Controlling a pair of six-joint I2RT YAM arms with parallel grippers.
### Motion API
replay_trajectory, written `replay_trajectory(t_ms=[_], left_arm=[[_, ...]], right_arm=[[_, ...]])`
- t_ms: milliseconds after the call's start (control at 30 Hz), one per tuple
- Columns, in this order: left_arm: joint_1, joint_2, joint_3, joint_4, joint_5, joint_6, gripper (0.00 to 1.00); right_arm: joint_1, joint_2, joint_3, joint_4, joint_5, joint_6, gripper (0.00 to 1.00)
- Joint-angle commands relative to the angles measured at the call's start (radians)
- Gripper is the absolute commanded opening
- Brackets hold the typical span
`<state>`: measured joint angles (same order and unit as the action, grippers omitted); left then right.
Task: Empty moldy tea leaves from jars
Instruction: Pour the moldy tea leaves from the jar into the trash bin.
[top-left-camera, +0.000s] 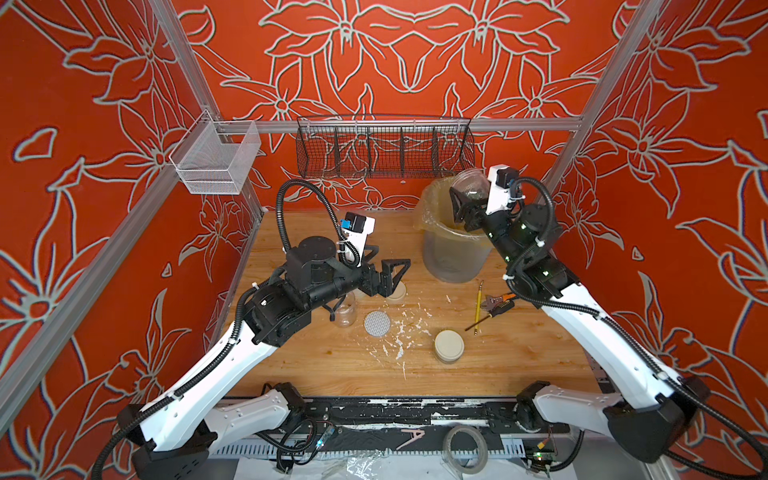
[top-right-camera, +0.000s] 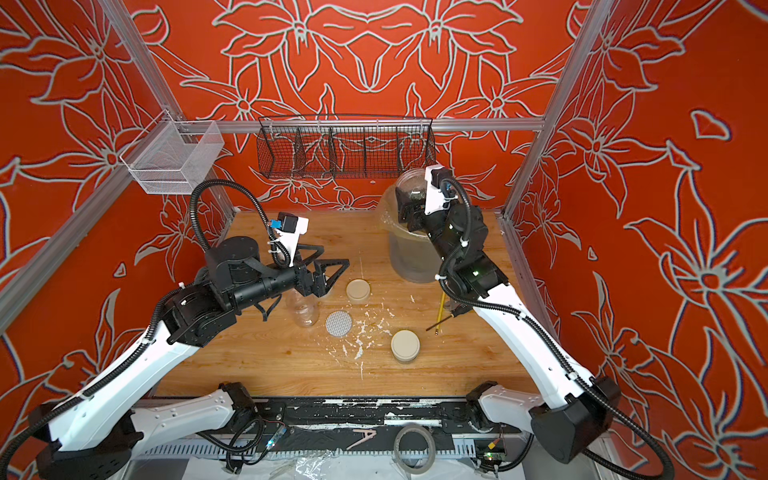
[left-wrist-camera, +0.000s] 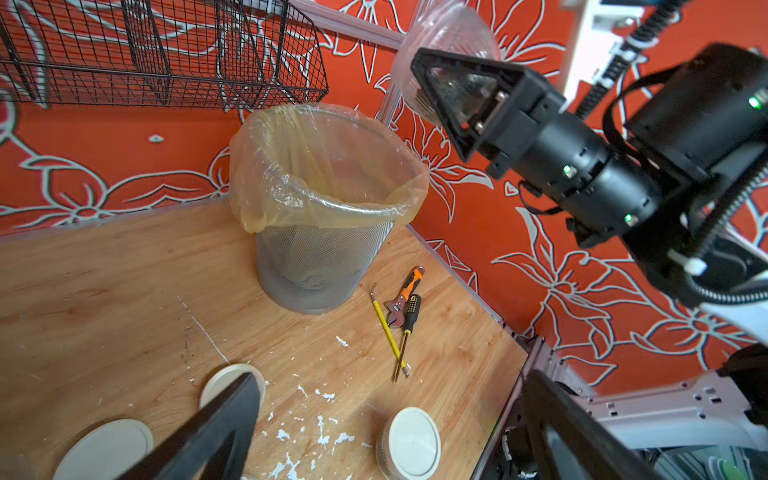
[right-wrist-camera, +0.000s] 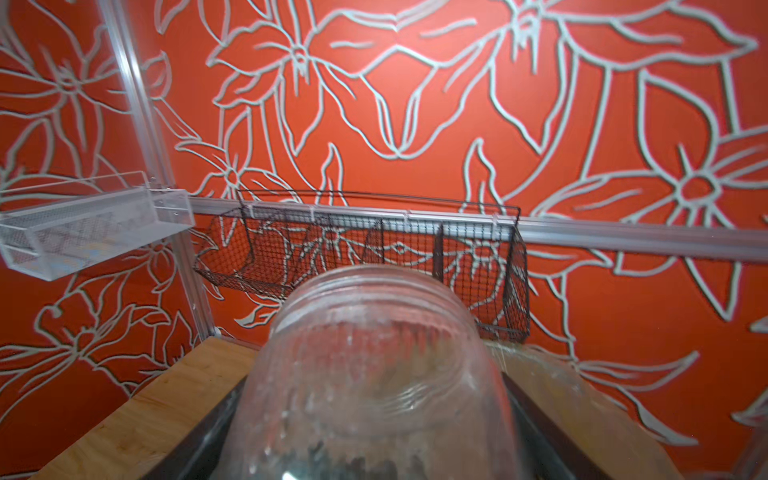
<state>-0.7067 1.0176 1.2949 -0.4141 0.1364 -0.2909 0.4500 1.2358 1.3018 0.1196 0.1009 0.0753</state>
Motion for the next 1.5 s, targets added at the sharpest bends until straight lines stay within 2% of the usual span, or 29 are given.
replay_trajectory(t_ms=[0, 233, 533, 867, 1200, 1467], left_arm=[[-0.002, -0.022, -0.009, -0.024, 0.030, 0.059, 0.97], [-0.002, -0.068, -0.024, -0.044, 0.048, 0.079, 0.97], [-0.002, -0.068, -0.029, -0.055, 0.051, 0.075, 0.97], [-0.002, -0.067, -0.025, -0.062, 0.043, 0.071, 0.97], [-0.002, -0.058, -0.019, -0.060, 0.048, 0.068, 0.97], [-0.003, -0.054, -0.016, -0.064, 0.044, 0.059, 0.97]], right_arm=[[-0.044, 0.043, 0.095, -0.110, 0.036, 0.088, 0.37], [-0.105, 0.194, 0.272, -0.321, 0.034, 0.120, 0.36], [-0.132, 0.386, 0.504, -0.565, 0.039, 0.130, 0.34], [-0.142, 0.455, 0.529, -0.593, 0.023, 0.140, 0.35], [-0.149, 0.577, 0.711, -0.801, 0.047, 0.099, 0.34], [-0.149, 0.626, 0.771, -0.858, 0.029, 0.077, 0.33]])
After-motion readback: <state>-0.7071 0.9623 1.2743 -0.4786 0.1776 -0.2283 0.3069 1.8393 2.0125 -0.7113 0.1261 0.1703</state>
